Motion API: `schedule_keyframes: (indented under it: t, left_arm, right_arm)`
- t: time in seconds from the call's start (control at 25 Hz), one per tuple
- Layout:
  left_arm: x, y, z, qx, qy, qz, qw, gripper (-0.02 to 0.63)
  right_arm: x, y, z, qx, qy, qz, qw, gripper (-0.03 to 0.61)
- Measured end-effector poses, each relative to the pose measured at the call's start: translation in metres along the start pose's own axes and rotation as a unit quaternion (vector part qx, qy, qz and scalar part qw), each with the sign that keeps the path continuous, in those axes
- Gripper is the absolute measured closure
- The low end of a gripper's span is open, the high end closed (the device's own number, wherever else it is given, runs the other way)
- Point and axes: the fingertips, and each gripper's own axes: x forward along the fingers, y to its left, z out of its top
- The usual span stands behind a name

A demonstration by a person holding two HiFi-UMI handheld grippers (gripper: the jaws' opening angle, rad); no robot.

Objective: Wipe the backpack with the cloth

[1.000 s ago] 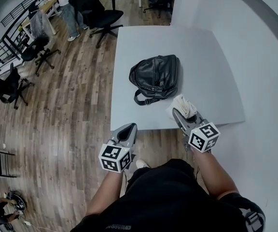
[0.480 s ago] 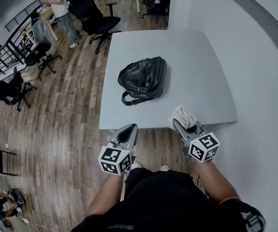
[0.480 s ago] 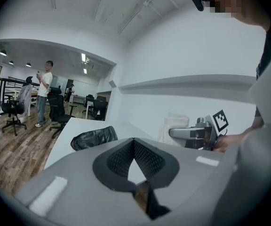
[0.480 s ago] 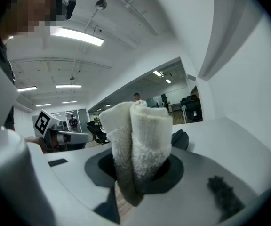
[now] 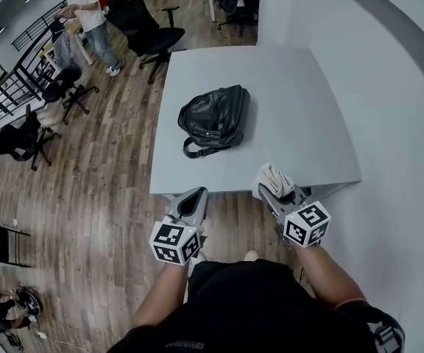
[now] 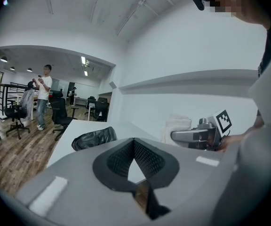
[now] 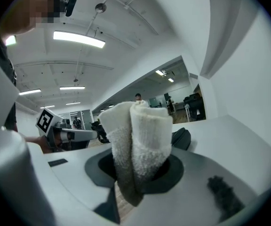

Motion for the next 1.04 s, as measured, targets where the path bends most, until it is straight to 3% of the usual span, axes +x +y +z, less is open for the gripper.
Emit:
schedule_keyframes:
  t: [0.64, 1.04]
  left_arm:
    - [-0.027, 0.062, 0.004, 0.001, 0.007, -0.02, 0.9998, 0.607]
    - [-0.028, 0.071, 0.004, -0.002, 0.012, -0.036, 0.9993, 0.607]
  right_arm:
    - [0.045, 0.035, 0.004, -0.008, 0.002, -0.043, 0.999, 0.479]
    - [0.056, 0.043, 0.002, -0.004, 0.009, -0.054, 0.998, 0.479]
